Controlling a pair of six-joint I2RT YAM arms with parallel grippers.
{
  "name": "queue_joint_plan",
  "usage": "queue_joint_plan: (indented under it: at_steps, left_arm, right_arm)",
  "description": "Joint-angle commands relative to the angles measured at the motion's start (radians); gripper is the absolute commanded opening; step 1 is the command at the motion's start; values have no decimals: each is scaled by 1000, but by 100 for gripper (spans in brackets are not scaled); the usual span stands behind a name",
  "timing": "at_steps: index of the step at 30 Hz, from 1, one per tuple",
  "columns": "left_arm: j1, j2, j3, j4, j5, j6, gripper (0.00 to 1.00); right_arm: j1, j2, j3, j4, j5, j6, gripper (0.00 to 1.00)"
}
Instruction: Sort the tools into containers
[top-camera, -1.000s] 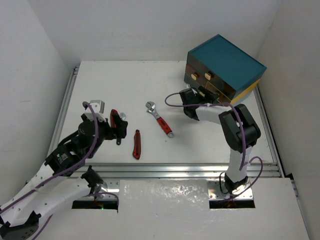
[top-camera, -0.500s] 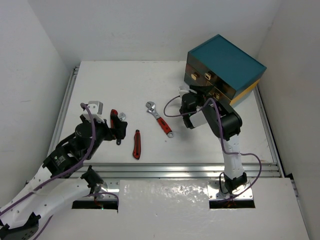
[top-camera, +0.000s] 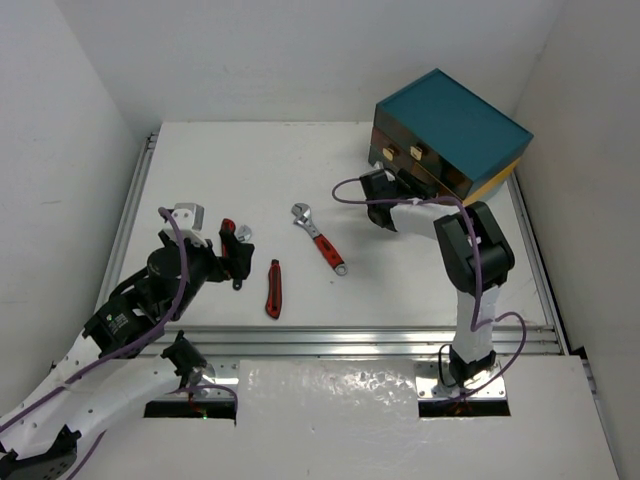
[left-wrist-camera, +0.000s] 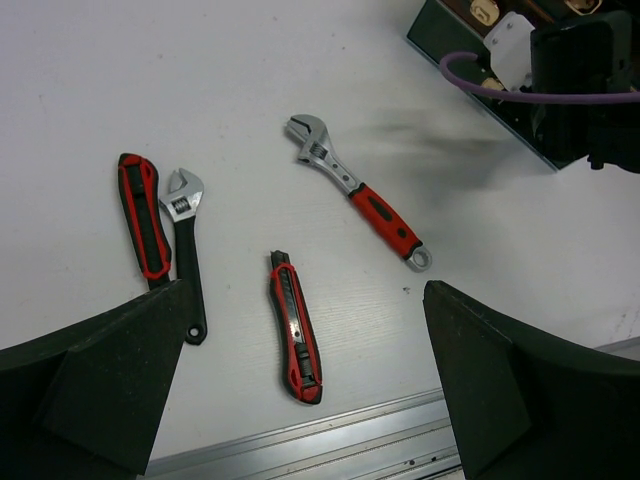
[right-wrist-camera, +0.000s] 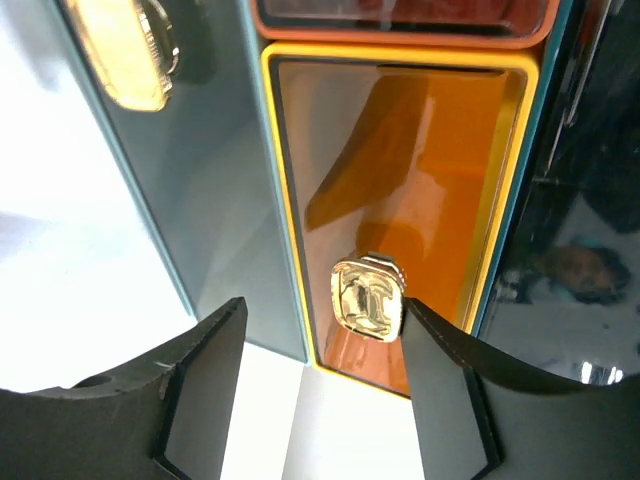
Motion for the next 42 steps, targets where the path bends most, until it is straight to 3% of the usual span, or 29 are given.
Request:
queue_joint_plan:
  at_steps: [1, 10, 14, 15, 17, 26, 34, 42]
  left_arm:
    - [-7, -7, -1, 47, 5, 10, 100]
    - [-6, -11, -1, 47, 5, 10, 100]
    - [-7, -16, -1, 45, 3, 10, 100]
    - [-7, -16, -1, 45, 3, 10, 100]
    - [-7, -16, -2, 47, 3, 10, 100]
    - [-7, -16, 1, 45, -1, 8, 100]
    - [-7, -11, -1, 41, -9, 4, 100]
    - [-7, -4, 1, 39, -17, 2, 100]
  right_arm:
    - [2, 2, 4, -123, 3, 127, 62]
    - [-30, -1, -16, -51, 50, 78, 62]
    - [-33, 13, -11, -34, 26, 82, 45]
    - [-30, 8, 9, -100, 11, 111, 41]
    - [-16, -9, 50, -254, -82, 272, 40]
    - [22, -98, 141, -576, -474, 457, 41]
    - [33, -165, 156, -631, -721, 557, 43]
    - [39, -245, 136, -634, -801, 596, 46]
